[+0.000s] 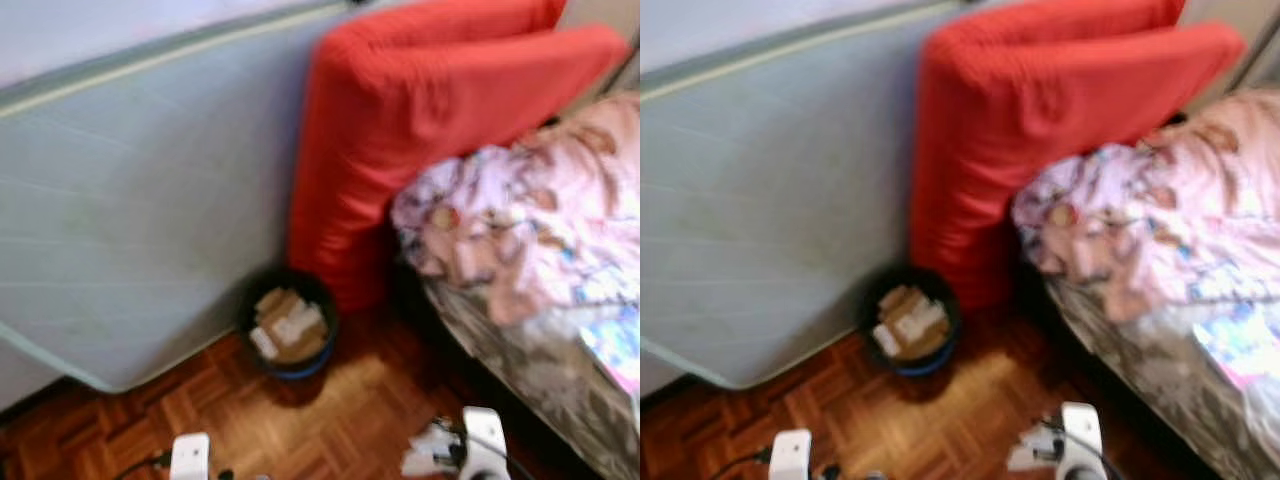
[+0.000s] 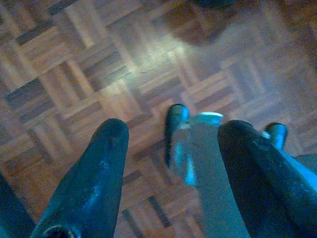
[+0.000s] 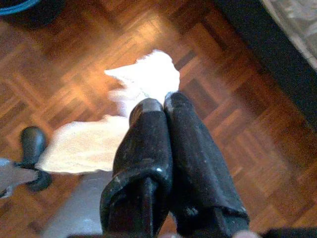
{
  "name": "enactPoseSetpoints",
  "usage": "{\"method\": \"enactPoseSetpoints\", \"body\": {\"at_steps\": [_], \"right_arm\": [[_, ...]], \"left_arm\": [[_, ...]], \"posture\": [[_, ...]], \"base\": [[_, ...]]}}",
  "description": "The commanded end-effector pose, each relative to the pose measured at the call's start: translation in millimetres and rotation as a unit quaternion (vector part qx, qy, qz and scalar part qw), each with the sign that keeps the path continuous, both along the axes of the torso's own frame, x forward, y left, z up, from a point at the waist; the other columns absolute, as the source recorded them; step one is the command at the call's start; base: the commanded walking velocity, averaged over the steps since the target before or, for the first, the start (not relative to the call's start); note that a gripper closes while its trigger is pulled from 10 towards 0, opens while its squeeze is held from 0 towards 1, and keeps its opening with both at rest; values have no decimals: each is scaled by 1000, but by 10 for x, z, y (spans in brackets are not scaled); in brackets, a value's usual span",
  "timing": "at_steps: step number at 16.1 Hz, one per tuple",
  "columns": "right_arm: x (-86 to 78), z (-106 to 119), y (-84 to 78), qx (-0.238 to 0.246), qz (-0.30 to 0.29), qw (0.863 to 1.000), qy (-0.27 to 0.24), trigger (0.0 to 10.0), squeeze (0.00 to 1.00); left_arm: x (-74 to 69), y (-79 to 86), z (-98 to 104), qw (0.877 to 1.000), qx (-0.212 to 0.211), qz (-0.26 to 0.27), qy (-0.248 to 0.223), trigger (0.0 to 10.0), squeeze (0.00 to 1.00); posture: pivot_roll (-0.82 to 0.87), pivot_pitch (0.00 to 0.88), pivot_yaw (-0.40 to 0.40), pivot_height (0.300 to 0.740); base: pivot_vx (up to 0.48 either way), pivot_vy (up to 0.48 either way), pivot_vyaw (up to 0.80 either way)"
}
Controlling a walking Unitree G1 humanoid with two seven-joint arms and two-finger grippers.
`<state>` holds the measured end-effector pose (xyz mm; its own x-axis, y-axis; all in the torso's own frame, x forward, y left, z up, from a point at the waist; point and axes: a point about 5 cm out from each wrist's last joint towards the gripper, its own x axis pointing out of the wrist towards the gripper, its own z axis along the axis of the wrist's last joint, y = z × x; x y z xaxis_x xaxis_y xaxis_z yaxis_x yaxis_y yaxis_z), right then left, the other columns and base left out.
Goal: Clean up the room
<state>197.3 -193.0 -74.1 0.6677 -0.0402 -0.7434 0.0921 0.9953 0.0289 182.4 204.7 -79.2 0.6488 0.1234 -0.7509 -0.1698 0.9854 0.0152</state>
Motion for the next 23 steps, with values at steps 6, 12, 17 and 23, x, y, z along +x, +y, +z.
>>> {"method": "enactPoseSetpoints", "body": {"at_steps": [6, 12, 17, 23], "right_arm": [[-27, -24, 57, 8, 7, 1000, 8, 10000, 0], [-23, -22, 57, 3, 15, 1000, 8, 10000, 0], [-6, -11, 62, 1, 31, 999, 5, 10000, 0], [-6, -13, 57, 4, 24, 1000, 7, 10000, 0]], "left_arm": [[-119, 41, -49, 1000, 5, 4, 16, 10000, 0], [-120, 40, -49, 1000, 3, 6, 15, 10000, 0], [-118, 39, -49, 1000, 4, 7, 16, 10000, 0], [-109, 33, -47, 1000, 3, 8, 16, 10000, 0]], "posture": [[36, 189, -5, 740], [37, 189, -5, 740], [36, 187, -7, 740], [36, 183, -10, 740]], "base": [[0, 168, 0], [0, 0, 0], [0, 0, 635], [0, 0, 642]]}}
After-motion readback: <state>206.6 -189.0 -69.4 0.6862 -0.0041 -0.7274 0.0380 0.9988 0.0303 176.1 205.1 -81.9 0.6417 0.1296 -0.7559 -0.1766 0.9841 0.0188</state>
